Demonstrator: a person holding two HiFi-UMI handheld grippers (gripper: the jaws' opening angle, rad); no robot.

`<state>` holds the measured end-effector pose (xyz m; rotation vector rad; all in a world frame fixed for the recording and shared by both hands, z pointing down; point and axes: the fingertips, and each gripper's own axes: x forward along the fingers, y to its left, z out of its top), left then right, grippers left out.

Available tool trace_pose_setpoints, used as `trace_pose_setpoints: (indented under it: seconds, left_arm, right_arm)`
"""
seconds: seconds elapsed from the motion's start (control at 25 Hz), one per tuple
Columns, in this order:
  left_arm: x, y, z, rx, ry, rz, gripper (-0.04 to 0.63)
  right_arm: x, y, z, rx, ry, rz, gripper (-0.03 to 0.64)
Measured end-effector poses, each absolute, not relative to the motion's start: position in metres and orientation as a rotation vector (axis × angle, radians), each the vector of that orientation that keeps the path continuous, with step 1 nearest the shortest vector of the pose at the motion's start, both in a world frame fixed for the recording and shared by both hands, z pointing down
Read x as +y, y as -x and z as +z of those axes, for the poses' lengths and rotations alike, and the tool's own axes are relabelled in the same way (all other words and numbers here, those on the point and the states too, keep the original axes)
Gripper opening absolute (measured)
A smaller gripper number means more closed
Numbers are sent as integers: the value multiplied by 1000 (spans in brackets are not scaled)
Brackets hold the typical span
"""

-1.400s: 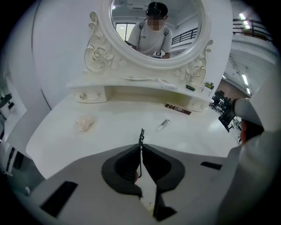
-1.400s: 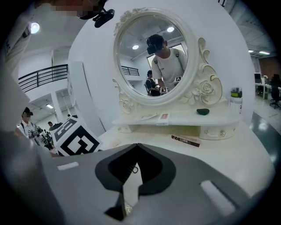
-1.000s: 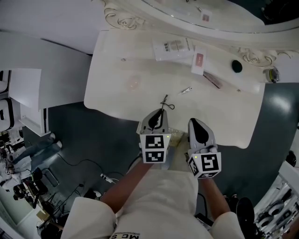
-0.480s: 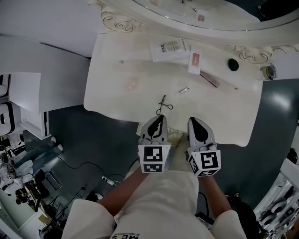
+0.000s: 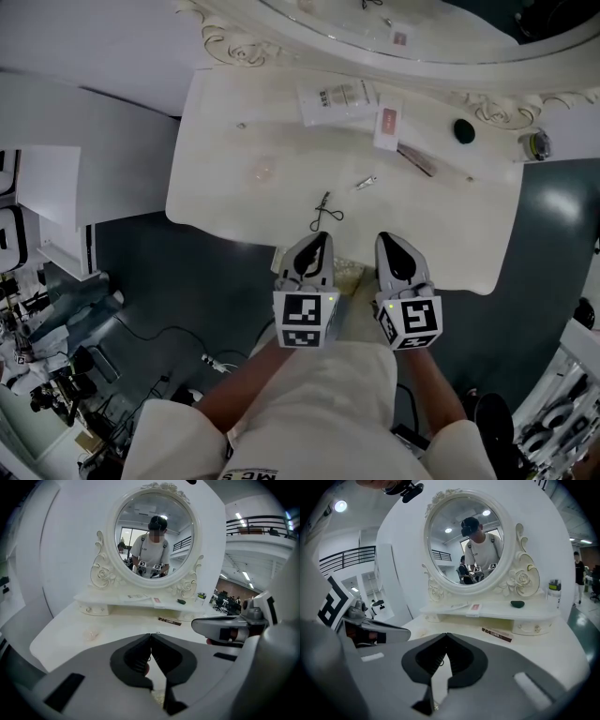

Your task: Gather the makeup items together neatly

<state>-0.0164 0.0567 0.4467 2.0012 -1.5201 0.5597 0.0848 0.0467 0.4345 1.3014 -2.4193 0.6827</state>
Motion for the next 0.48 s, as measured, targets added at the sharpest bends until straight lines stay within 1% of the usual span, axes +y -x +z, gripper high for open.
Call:
trace_pose_setpoints:
  seconds: [0.16, 0.48]
  left_arm:
    - [56, 18, 452, -1522, -1994, 565, 9]
    - [52, 18, 455, -1519, -1981, 537, 9]
  right_arm:
    - [44, -79, 448, -2428, -1166, 703, 3]
    - [31, -72, 457, -2461, -979, 591, 15]
